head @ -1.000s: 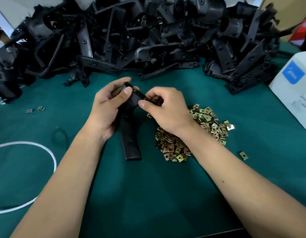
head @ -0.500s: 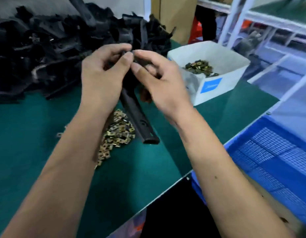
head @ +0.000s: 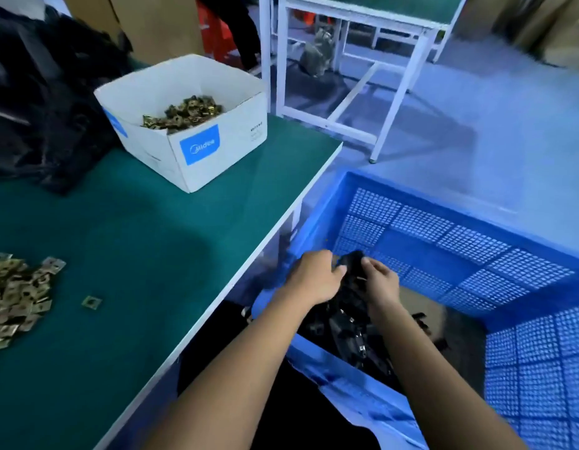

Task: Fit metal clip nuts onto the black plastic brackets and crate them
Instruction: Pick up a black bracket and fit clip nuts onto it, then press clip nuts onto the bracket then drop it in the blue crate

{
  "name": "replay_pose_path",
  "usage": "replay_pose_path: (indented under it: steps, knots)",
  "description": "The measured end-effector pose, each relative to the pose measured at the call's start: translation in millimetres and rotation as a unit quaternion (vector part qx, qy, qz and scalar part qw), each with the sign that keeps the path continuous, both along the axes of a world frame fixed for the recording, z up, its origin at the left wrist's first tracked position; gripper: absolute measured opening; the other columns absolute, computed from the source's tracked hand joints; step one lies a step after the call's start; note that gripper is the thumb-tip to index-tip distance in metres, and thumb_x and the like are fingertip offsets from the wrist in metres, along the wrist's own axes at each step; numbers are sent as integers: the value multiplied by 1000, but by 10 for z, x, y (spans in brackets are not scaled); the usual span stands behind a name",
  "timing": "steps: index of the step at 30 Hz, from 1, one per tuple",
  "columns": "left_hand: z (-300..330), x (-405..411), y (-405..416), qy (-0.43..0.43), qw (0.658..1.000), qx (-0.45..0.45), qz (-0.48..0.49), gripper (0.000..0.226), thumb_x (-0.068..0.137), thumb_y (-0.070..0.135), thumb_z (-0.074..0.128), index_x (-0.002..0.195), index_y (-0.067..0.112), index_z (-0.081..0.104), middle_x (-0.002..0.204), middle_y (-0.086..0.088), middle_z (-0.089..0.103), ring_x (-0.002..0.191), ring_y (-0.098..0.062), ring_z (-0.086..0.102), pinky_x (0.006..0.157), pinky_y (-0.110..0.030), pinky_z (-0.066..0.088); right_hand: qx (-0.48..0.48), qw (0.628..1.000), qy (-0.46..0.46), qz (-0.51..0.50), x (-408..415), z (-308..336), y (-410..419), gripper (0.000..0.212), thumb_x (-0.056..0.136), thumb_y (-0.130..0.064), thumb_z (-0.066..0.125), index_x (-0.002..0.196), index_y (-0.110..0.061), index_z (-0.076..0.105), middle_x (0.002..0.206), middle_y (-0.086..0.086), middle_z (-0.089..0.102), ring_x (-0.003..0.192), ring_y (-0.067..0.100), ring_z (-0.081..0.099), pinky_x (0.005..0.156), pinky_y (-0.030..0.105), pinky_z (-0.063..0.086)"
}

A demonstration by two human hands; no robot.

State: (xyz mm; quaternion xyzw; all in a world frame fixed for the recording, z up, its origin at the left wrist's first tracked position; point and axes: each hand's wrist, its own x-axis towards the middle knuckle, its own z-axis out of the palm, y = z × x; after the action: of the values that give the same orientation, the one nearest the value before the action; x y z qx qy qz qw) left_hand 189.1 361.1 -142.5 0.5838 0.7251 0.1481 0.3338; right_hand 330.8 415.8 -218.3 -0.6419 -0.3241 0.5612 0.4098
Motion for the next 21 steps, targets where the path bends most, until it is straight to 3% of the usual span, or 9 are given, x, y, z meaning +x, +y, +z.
replay_pose_path:
  steps: [2, 4, 5, 7, 9, 12, 15, 18, 21]
  knots:
    - [-267, 29, -57, 43, 998, -46, -23, 39, 102, 43, 57, 118, 8, 62, 124, -19, 65, 117, -40, 60, 98, -47, 51, -52, 969, -218, 102, 175, -312, 0, 45, 103, -33, 62, 134, -1, 60, 128, 20, 67, 112, 34, 64, 100, 41, 50]
    - [-392, 39, -92, 88, 992, -69, -52, 42, 101, 43, 59, 125, 9, 62, 127, -17, 64, 117, -38, 60, 98, -46, 52, -111, 896, -379, 205, 315, -470, -55, 58, 100, -47, 59, 138, -4, 52, 131, 19, 64, 123, 39, 58, 105, 43, 46]
    - [-415, 26, -92, 97, 991, -71, -59, 41, 100, 42, 60, 126, 10, 63, 127, -16, 64, 117, -38, 61, 98, -45, 52, -130, 882, -396, 219, 355, -516, -67, 58, 99, -48, 60, 136, -5, 52, 129, 19, 64, 121, 39, 58, 102, 43, 48]
    - [-384, -4, -64, 85, 993, -55, -52, 36, 99, 37, 64, 122, 10, 65, 124, -15, 64, 115, -37, 62, 97, -44, 53, -123, 893, -389, 187, 337, -506, -70, 47, 97, -42, 63, 127, -5, 58, 120, 17, 67, 111, 37, 63, 94, 41, 53]
    - [-227, -33, -14, 72, 997, -9, -40, 22, 98, 32, 65, 104, 11, 67, 111, -13, 67, 107, -37, 64, 90, -43, 55, -69, 907, -386, 157, 189, -351, -20, 35, 97, -31, 63, 122, -6, 64, 117, 15, 70, 107, 34, 65, 89, 35, 53]
    - [243, -68, 43, 58, 992, 111, -9, 11, 95, 26, 64, 92, 16, 68, 100, -3, 73, 99, -30, 67, 87, -39, 55, 57, 915, -388, 89, -153, 140, 72, 30, 95, -18, 61, 122, -9, 69, 118, 13, 73, 113, 34, 66, 93, 35, 49]
    - [822, -186, 8, 12, 963, 268, 29, 7, 92, 23, 65, 89, 22, 71, 87, 6, 74, 80, -18, 67, 77, -38, 56, 221, 909, -353, 32, -555, 861, 73, 20, 91, -14, 62, 108, -12, 72, 100, 7, 76, 97, 31, 69, 84, 37, 52]
    - [1302, -487, -165, -41, 908, 409, 78, 9, 88, 19, 64, 83, 22, 69, 78, 10, 71, 61, -3, 56, 66, -31, 52, 427, 861, -277, 17, -999, 1562, -87, 11, 88, -8, 65, 97, -10, 71, 86, 2, 74, 77, 22, 67, 72, 34, 51]
    - [1586, -984, -535, -63, 853, 486, 177, 8, 87, 16, 63, 83, 18, 69, 75, 12, 69, 58, 1, 55, 60, -25, 46, 554, 802, -213, 64, -1578, 2010, -455, 7, 92, -10, 64, 95, -11, 70, 83, 0, 70, 71, 18, 61, 67, 29, 46]
